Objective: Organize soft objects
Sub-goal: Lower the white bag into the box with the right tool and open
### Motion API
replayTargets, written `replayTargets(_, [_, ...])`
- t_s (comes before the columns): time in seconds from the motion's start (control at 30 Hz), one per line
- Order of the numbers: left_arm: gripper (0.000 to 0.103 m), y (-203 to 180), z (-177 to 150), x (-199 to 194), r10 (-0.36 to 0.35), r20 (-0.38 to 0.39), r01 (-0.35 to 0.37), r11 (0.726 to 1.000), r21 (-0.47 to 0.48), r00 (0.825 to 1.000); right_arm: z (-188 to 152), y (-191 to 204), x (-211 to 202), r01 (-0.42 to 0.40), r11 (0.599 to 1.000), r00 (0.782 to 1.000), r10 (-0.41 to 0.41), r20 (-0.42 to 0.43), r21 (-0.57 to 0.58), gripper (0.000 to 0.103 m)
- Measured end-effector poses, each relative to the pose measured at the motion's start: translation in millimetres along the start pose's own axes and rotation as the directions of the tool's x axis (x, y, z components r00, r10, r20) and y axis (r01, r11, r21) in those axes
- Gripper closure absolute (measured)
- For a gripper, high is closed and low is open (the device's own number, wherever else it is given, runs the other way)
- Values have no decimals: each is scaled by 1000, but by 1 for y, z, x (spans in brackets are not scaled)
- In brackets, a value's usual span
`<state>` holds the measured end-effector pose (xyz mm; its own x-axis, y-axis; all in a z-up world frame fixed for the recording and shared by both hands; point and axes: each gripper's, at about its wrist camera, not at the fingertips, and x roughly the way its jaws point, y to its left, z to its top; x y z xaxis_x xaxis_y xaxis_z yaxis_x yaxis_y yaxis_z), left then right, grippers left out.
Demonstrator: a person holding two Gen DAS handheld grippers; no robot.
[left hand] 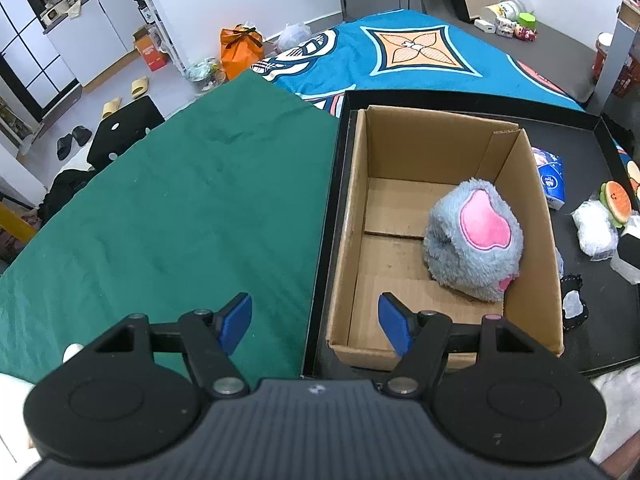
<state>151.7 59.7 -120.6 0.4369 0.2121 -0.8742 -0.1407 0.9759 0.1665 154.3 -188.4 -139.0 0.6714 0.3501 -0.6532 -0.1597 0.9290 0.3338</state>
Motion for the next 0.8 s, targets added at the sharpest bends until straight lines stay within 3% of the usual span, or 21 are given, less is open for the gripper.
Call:
replayTargets(0.17, [35, 5, -1, 3, -27, 13, 27, 999, -18, 1000, 5, 14, -3, -12, 999, 999, 14, 40, -38, 51])
replayTargets(0.7, [39, 10, 4, 21, -113, 52, 117, 990, -78, 992, 29, 62, 24, -24, 986, 1000, 23, -8, -164, 51])
replayTargets(0.8, [45, 13, 5, 26, -124, 53, 128, 988, -87, 991, 36, 73, 35, -22, 981, 1000, 20, -14, -190, 51])
